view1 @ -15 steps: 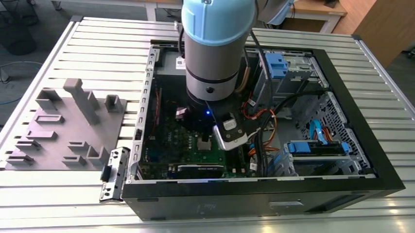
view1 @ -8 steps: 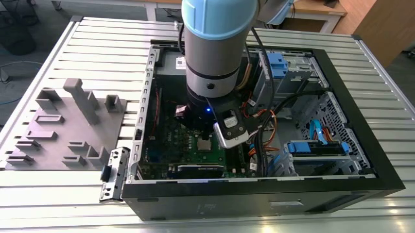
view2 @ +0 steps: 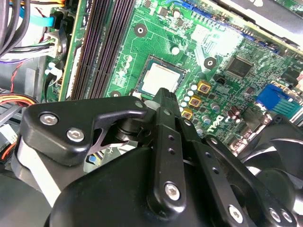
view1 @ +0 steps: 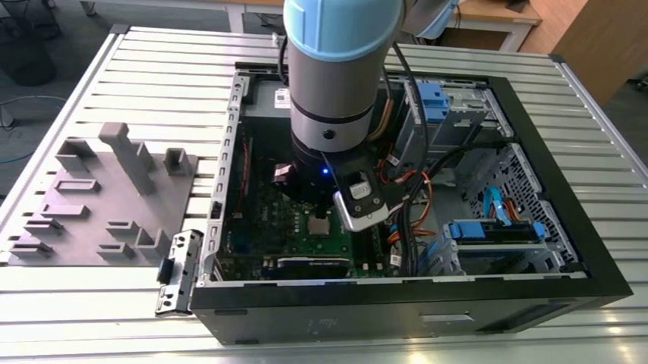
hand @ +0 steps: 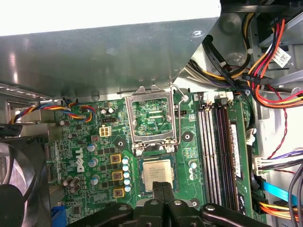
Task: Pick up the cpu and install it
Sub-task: 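Place the cpu into insertion slot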
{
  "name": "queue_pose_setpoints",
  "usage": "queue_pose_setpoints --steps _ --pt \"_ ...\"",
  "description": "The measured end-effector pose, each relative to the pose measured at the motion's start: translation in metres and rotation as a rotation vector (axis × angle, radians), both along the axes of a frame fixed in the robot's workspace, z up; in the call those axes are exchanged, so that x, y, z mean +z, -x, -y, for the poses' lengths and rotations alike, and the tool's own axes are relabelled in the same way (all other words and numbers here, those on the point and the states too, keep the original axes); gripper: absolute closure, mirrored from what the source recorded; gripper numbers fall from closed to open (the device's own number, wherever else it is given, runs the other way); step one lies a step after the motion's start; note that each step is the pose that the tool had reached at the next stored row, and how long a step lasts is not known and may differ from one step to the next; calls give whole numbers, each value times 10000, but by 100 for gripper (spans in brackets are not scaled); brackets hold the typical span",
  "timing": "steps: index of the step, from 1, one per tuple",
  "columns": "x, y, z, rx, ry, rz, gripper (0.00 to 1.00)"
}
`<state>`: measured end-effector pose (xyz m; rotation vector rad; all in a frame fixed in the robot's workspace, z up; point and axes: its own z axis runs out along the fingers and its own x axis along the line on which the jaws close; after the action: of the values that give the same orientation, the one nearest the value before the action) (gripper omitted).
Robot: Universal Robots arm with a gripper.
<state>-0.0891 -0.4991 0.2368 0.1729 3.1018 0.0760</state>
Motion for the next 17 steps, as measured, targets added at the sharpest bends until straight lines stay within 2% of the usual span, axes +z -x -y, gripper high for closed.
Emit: queue_pose_setpoints --steps 17 --pt "-38 0 -1 0 -5 3 89"
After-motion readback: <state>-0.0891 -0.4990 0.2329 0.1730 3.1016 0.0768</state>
